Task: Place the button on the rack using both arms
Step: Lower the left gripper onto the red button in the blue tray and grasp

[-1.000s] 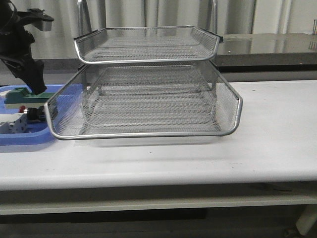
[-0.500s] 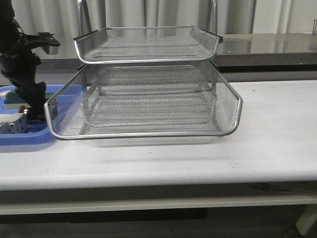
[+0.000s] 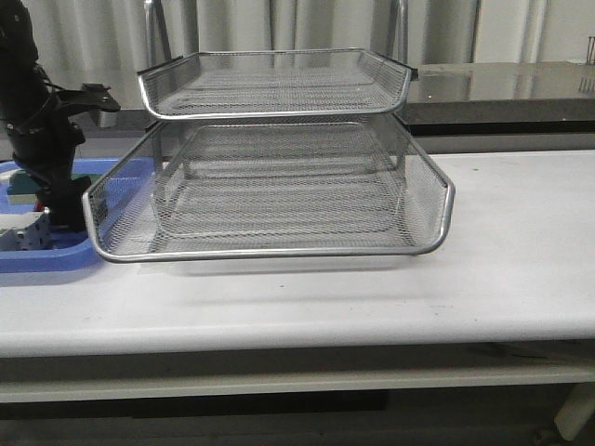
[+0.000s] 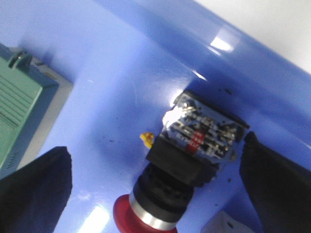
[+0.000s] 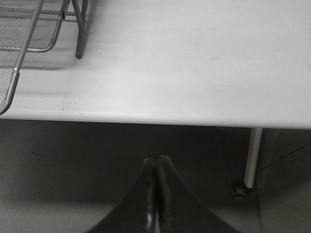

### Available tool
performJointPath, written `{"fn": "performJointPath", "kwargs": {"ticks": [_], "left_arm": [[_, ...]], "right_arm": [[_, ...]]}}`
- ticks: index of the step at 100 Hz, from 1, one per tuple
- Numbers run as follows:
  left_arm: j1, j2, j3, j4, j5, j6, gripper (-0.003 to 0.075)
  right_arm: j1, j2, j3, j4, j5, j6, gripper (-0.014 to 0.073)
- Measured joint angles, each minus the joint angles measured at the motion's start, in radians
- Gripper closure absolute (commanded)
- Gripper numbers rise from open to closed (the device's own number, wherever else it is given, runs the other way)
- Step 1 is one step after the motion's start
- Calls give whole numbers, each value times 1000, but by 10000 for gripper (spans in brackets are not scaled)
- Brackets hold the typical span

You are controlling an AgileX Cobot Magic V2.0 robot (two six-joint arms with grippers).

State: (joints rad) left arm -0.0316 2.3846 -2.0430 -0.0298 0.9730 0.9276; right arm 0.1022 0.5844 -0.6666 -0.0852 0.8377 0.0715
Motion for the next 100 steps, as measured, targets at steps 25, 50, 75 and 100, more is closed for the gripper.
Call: {"fn": "performJointPath", "kwargs": {"ticks": [25,50,75,100], "left_arm": [[0,17,-2,-4,-6,2,57],[0,23,-5,-18,-8,5,68],[-7,27,-5,-28,3,5,360],[-16,29,-7,-28,10,8,656]], "right_arm": [[0,0,0,0,0,0,662],[0,0,0,0,0,0,662],[0,0,0,0,0,0,662],[0,0,0,0,0,0,662]]}}
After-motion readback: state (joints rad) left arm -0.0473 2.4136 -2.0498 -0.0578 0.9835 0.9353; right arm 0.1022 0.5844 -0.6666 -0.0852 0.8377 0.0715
